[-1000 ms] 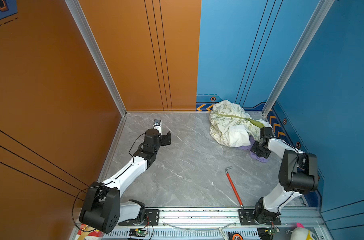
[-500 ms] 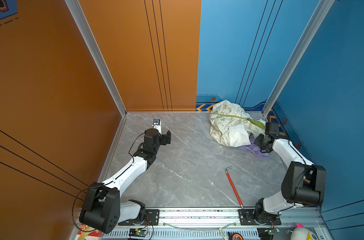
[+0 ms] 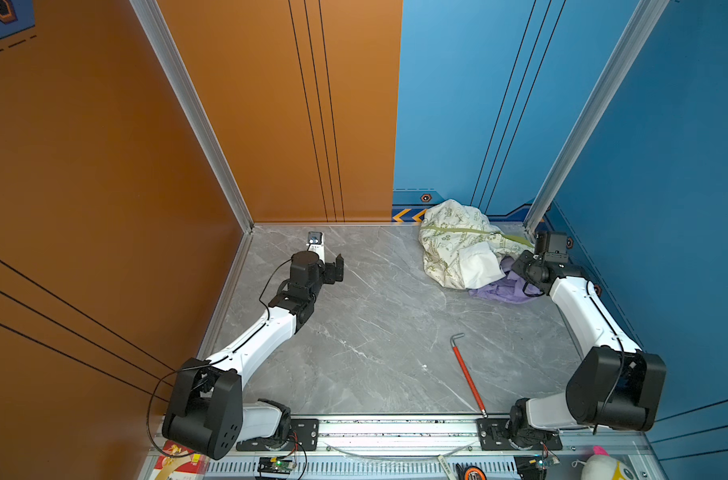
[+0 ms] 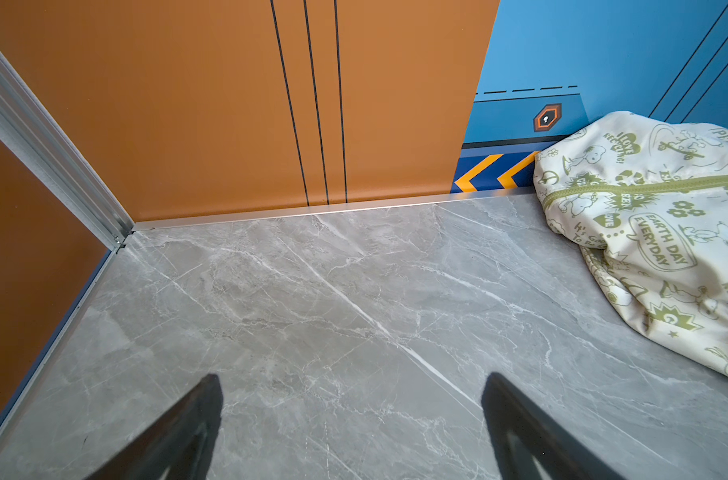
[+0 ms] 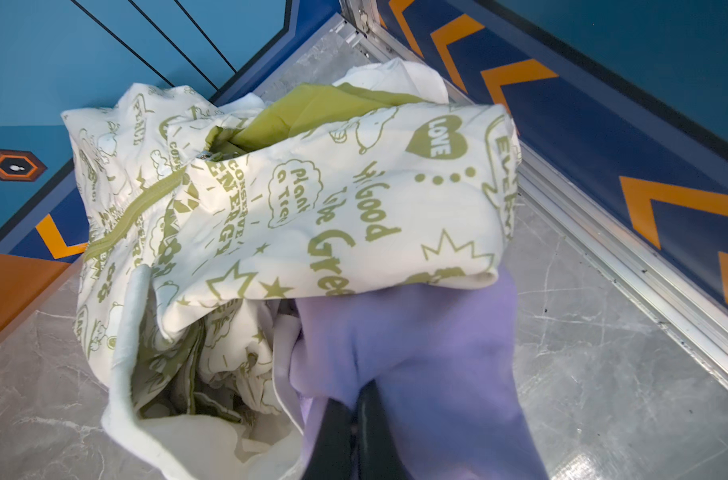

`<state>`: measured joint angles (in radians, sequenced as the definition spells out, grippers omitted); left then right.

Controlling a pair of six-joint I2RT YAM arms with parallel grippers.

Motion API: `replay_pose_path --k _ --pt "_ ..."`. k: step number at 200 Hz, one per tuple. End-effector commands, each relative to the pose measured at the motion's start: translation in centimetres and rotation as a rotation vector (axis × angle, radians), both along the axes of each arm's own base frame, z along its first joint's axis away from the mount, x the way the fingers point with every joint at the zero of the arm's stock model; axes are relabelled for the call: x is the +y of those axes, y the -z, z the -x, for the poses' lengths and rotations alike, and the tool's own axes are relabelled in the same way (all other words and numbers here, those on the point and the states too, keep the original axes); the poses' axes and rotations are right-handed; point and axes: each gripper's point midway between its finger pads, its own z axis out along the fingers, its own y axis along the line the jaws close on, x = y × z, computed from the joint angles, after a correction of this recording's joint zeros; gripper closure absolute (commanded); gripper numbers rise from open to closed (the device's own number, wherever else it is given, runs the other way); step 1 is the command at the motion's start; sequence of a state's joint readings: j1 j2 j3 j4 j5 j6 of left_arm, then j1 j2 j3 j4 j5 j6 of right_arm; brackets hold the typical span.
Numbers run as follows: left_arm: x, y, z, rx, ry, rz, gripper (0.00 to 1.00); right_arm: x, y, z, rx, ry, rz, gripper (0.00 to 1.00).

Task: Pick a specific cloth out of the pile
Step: 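Lift the lavender cloth upward out of the pile with the right gripper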

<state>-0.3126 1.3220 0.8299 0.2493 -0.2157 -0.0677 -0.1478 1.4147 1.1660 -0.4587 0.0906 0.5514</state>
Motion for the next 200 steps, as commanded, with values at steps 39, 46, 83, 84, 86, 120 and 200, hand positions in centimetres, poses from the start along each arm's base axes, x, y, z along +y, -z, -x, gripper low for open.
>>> replay_pose_path --k 39,46,83,84,86,120,200 --pt "-1.0 -1.9 -0.3 -0.047 0.034 -0.004 0.02 -0.8 -9.3 0.4 -0.270 0.064 0.072 1.00" --pt "-1.1 -2.0 -0.2 -0.049 0.036 -0.004 0.02 -0.7 -9.8 0.5 -0.287 0.062 0.073 1.00" --pt "-1.4 -2.0 0.1 -0.051 0.046 0.000 0.02 -0.4 -12.8 0.8 -0.379 0.063 0.073 1.00" --pt "-1.4 -2.0 0.1 -0.051 0.046 0.000 0.02 -0.4 -12.8 0.8 -0.378 0.064 0.073 1.00" --pt "-1.5 -2.0 0.1 -0.050 0.047 0.000 0.02 -0.3 -13.1 0.9 -0.383 0.062 0.074 1.00" --pt "-1.8 -2.3 0.2 -0.058 0.057 0.005 0.02 -0.4 -16.8 1.8 -0.483 0.094 0.121 1.00" --pt "-2.2 -2.9 0.3 -0.069 0.073 0.015 0.02 0.5 -24.1 2.3 -0.614 0.082 0.243 1.00"
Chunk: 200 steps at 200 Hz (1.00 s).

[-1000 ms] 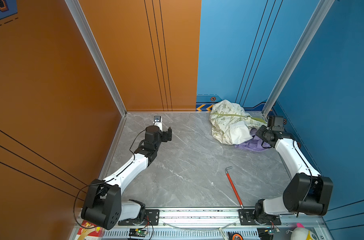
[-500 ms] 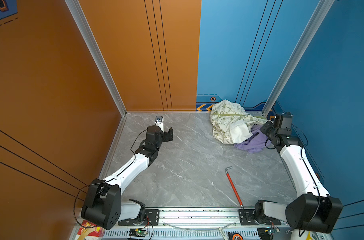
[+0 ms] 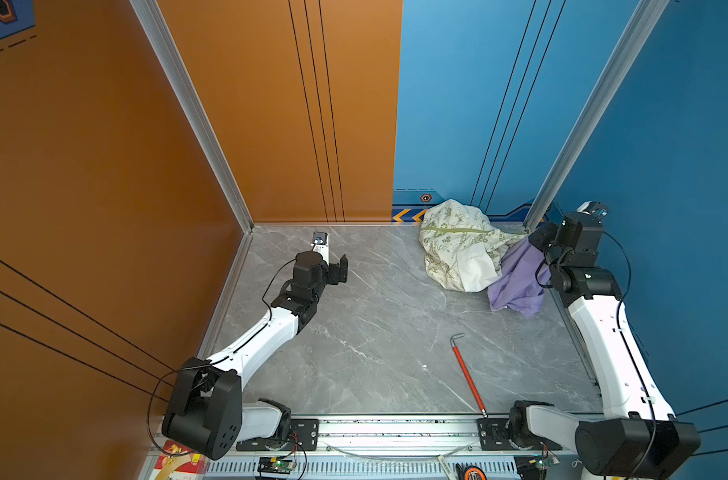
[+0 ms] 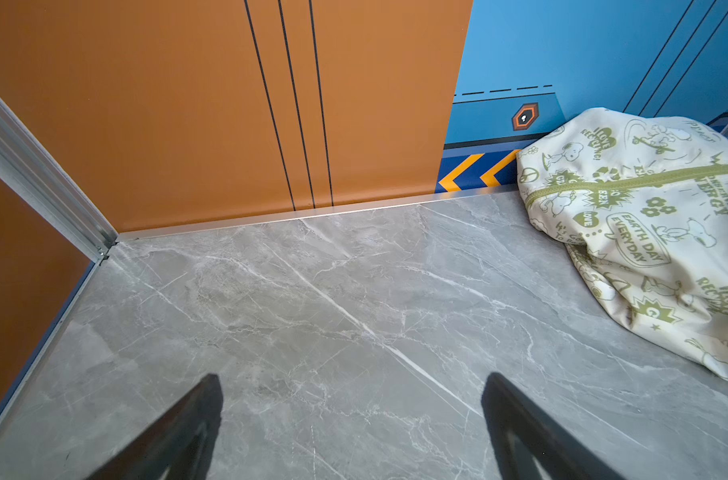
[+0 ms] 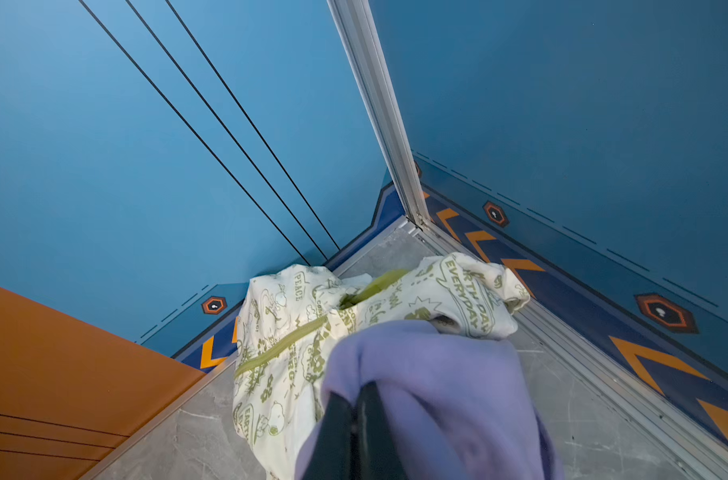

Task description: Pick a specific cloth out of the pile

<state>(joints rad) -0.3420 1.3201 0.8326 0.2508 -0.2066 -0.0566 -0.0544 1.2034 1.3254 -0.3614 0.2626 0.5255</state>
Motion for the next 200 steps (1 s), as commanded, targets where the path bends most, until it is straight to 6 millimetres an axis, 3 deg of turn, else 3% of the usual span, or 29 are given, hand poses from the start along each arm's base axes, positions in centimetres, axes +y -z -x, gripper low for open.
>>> replay_pose_path --k 1,38,64,86,110,135,157,168,180,200 --pt "-0.8 -2.7 0.1 -0.064 0.033 0.022 0.02 -0.5 -6.6 1.1 -0.170 0.044 0.080 1.00" --pt "-0.9 -3.0 0.1 -0.070 0.038 0.028 0.02 -0.5 -10.0 1.8 -0.242 0.068 0.119 1.00" --pt "-0.9 -3.1 0.0 -0.076 0.040 0.030 0.02 0.5 -11.6 1.5 -0.269 0.040 0.140 1.00" --pt "-1.0 -3.0 -0.1 -0.074 0.041 0.032 0.02 2.3 -12.1 0.4 -0.269 -0.017 0.159 1.00" --pt "-1.2 -3.2 -0.2 -0.075 0.045 0.039 0.02 5.1 -11.3 -1.4 -0.231 -0.108 0.176 1.00" --pt "-1.3 -3.1 -0.3 -0.075 0.048 0.040 0.02 8.7 -9.1 -3.7 -0.149 -0.231 0.196 1.00" --pt "-1.4 -3.3 -0.3 -0.079 0.051 0.043 0.02 12.6 -5.4 -6.0 -0.034 -0.378 0.199 1.00" --pt "-1.4 -3.4 -0.3 -0.082 0.053 0.046 0.02 14.6 -3.2 -7.1 0.023 -0.462 0.172 0.95" --pt "-1.4 -3.5 -0.3 -0.083 0.054 0.047 0.02 16.2 -0.9 -7.9 0.090 -0.534 0.136 0.84" --pt "-1.5 -3.6 -0.3 -0.084 0.058 0.054 0.02 17.8 2.3 -8.2 0.202 -0.603 0.120 0.46"
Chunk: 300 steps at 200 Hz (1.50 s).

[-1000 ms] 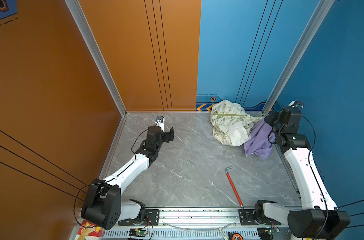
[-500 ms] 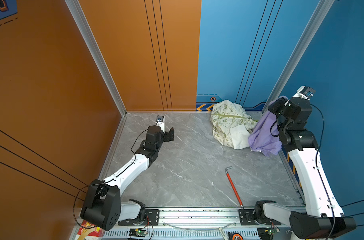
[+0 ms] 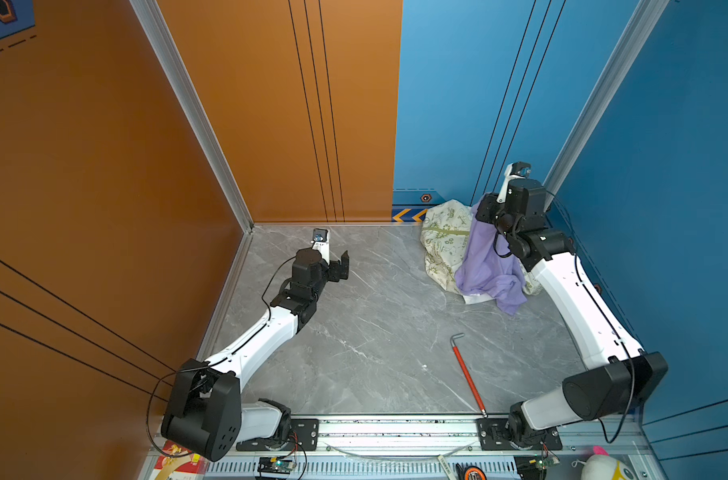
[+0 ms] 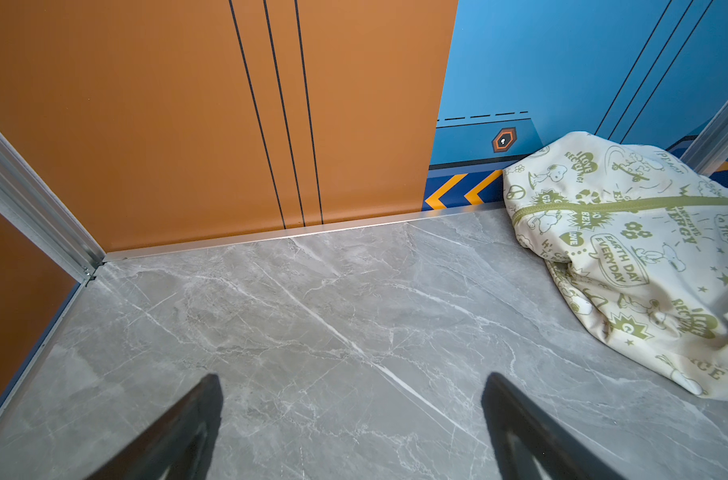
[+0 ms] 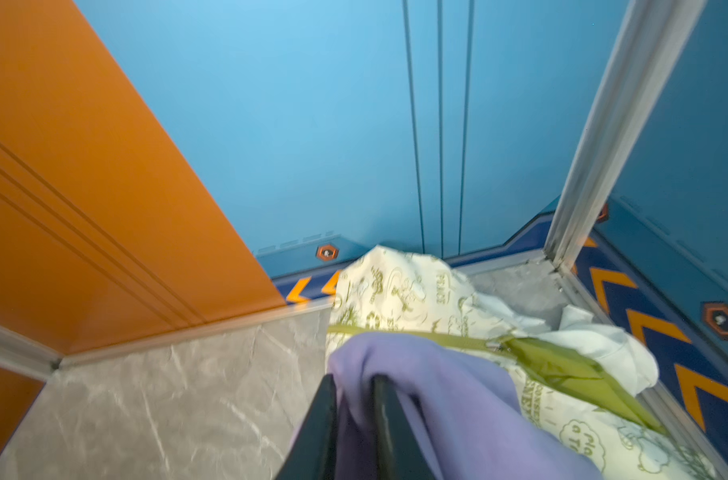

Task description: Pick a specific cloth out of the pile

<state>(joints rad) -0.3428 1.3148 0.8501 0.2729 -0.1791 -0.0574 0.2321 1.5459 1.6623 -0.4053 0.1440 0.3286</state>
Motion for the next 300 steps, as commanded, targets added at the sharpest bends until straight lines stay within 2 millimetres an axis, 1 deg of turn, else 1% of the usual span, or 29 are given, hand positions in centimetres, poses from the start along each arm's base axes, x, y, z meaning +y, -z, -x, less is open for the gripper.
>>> replay_pose_path --k 1,14,35,51,65,76,94,126,151,163,189,205,237,260,300 --pt "-0.9 -2.1 -0.1 -0.044 0.031 0.030 0.02 2.7 2.9 0.5 0.136 -0.134 -0.004 0.45" --pt "-1.0 -2.2 -0.1 -0.046 0.032 0.038 0.02 2.7 4.2 0.8 0.184 -0.140 0.018 0.35" --pt "-1.3 -2.1 -0.2 -0.042 0.042 0.051 0.02 1.4 5.2 1.7 0.221 -0.107 0.068 0.26" --pt "-1.5 -2.0 -0.3 -0.040 0.048 0.060 0.02 0.1 5.8 2.4 0.237 -0.071 0.096 0.25" --pt "-1.8 -2.0 -0.5 -0.038 0.057 0.067 0.02 -1.4 6.5 3.2 0.254 -0.028 0.102 0.24" --pt "-2.0 -1.8 -0.6 -0.033 0.064 0.072 0.02 -2.7 7.1 3.9 0.267 0.011 0.088 0.24" --pt "-2.5 -1.8 -0.7 -0.028 0.080 0.082 0.02 -5.1 8.6 5.2 0.300 0.088 0.036 0.24" --pt "-3.4 -1.4 -0.5 -0.015 0.098 0.094 0.02 -9.4 12.3 8.3 0.375 0.255 -0.091 0.23" --pt "-4.3 -1.4 -0.1 -0.012 0.111 0.111 0.01 -12.7 15.9 11.2 0.428 0.442 -0.247 0.23" --pt "-4.9 -1.7 0.1 -0.016 0.124 0.111 0.01 -13.8 17.9 12.6 0.448 0.527 -0.330 0.24" --pt "-6.0 -2.2 0.9 -0.025 0.142 0.122 0.01 -14.0 21.9 13.7 0.489 0.605 -0.511 0.26" --pt "-6.8 -2.5 1.5 -0.027 0.160 0.126 0.01 -13.7 23.9 13.6 0.510 0.621 -0.597 0.29" --pt "-8.6 -3.1 3.0 -0.013 0.191 0.107 0.00 -12.5 26.8 12.3 0.569 0.608 -0.712 0.31" --pt "-9.9 -3.5 4.3 -0.012 0.216 0.103 0.00 -11.9 28.3 11.4 0.617 0.588 -0.752 0.35" --pt "-11.2 -3.8 5.9 -0.013 0.221 0.088 0.00 -11.1 31.1 10.5 0.695 0.581 -0.838 0.48"
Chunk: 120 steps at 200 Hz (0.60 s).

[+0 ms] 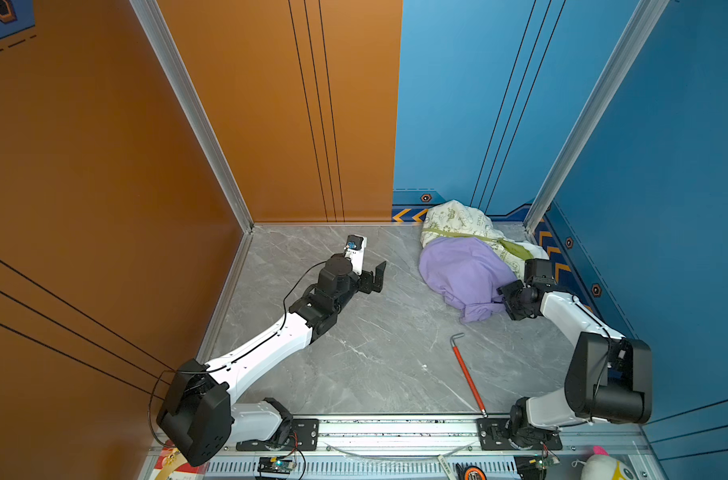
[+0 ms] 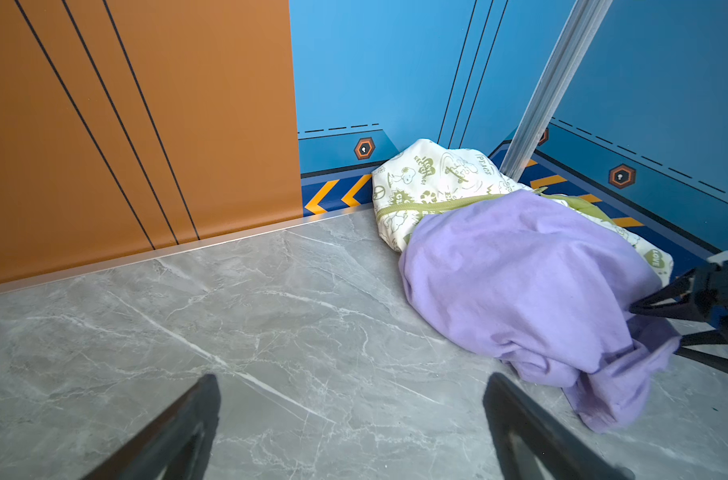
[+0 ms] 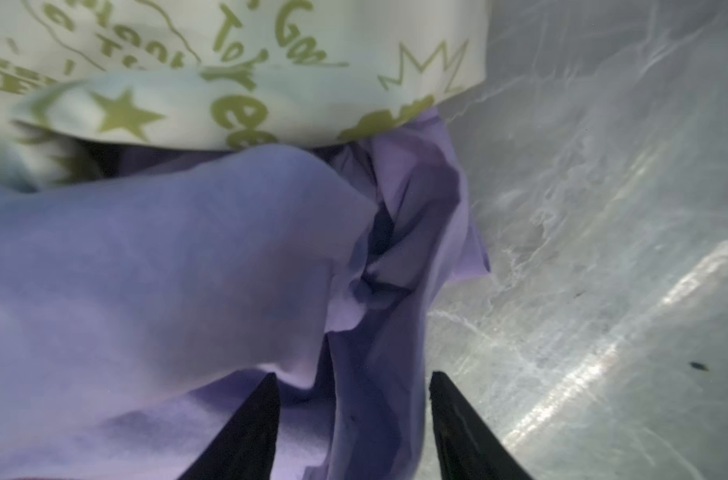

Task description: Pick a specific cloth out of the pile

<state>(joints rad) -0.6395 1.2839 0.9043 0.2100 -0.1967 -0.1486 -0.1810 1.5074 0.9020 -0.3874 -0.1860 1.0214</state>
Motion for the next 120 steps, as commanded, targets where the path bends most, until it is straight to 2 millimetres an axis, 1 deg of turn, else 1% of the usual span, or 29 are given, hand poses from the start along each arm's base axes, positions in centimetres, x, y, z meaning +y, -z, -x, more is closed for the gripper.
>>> replay_pose_path --k 1,19,25,34,48,65,83,95,97,100,120 --pt "0.0 -1.3 0.7 -0.015 -0.035 -0.002 0.00 0.8 0.6 -1.1 -0.016 0.017 -0.096 0.48" --pt "-0.5 -1.3 1.1 -0.012 -0.033 -0.016 0.00 1.0 1.5 -1.3 0.000 0.015 -0.118 0.62" --pt "-0.7 -1.4 1.1 -0.013 -0.034 -0.019 0.00 1.1 1.9 -1.2 0.008 0.015 -0.124 0.62" --pt "-0.9 -1.5 1.3 -0.014 -0.033 -0.026 0.00 1.2 2.0 -1.2 0.012 0.015 -0.131 0.66" --pt "-1.5 -1.7 1.4 -0.018 -0.031 -0.034 0.00 1.2 1.8 -1.3 0.006 0.015 -0.132 0.77" --pt "-2.1 -2.0 1.3 -0.025 -0.028 -0.039 0.00 0.7 0.6 -1.5 -0.025 0.026 -0.110 0.88" --pt "-3.1 -2.3 1.3 -0.029 -0.017 -0.047 0.00 0.1 -1.1 -1.7 -0.071 0.042 -0.089 0.93" --pt "-3.8 -1.7 1.4 -0.024 -0.002 -0.071 0.00 -0.1 -2.2 -2.0 -0.097 0.036 -0.084 0.97" --pt "-4.1 -2.7 1.3 -0.041 0.001 -0.060 0.00 0.0 -2.3 -2.1 -0.099 0.033 -0.085 1.00" --pt "-4.3 -3.0 1.3 -0.048 0.004 -0.059 0.00 0.0 -2.6 -2.2 -0.106 0.028 -0.084 1.00" --pt "-5.4 -3.1 1.5 -0.060 0.029 -0.088 0.01 0.6 -4.1 -3.2 -0.145 0.005 -0.081 1.00"
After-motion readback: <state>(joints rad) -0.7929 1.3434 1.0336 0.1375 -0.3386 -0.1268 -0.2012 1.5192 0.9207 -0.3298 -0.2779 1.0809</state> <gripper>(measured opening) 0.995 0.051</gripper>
